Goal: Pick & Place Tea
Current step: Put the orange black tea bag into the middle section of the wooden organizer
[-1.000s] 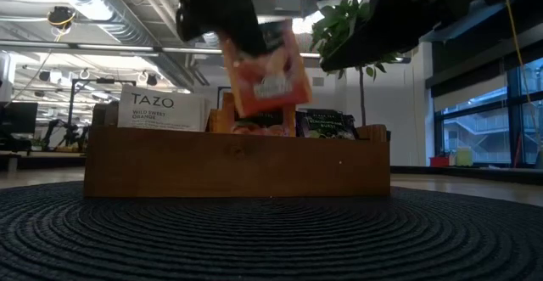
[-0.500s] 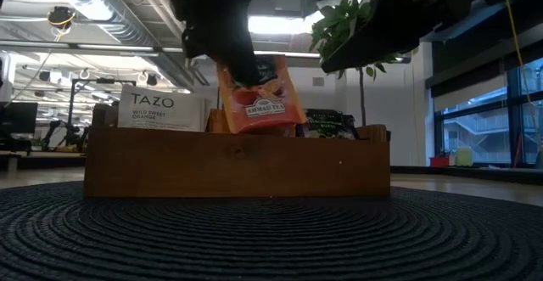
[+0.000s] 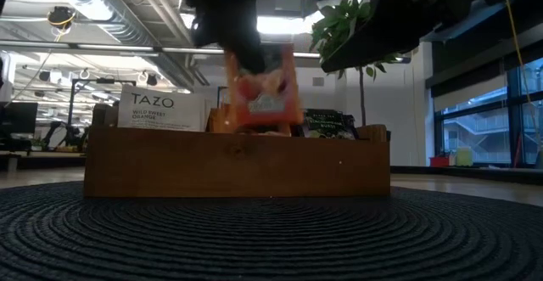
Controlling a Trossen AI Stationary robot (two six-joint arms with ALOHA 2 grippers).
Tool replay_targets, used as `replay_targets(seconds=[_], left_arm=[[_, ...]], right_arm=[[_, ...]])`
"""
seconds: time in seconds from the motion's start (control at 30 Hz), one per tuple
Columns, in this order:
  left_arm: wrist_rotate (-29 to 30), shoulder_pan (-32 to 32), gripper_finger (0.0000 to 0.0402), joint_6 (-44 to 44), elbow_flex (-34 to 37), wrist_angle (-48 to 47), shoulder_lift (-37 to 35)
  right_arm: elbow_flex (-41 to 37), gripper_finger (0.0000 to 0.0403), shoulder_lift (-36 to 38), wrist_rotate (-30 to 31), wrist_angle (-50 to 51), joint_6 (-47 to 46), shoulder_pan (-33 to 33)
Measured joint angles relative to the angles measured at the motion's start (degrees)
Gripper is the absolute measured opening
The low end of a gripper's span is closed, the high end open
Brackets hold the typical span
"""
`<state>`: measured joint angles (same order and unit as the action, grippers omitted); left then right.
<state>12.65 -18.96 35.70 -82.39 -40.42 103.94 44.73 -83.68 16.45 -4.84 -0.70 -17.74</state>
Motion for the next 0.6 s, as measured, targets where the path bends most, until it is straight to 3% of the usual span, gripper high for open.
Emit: replay_targets(seconds=[0.3, 0.6], left_arm=[[-3.4, 0.2, 0.0003, 0.8, -3.2, -5.4, 6.8], [-6.5, 0.4, 0.0003, 1.1, -4.0, -4.6, 8.6]], right_arm=[[0.0, 0.0156, 0.0, 0.0, 0.0, 1.2, 0.0], [0.0, 0.0156, 0.0, 0.0, 0.1, 0.9, 0.0]])
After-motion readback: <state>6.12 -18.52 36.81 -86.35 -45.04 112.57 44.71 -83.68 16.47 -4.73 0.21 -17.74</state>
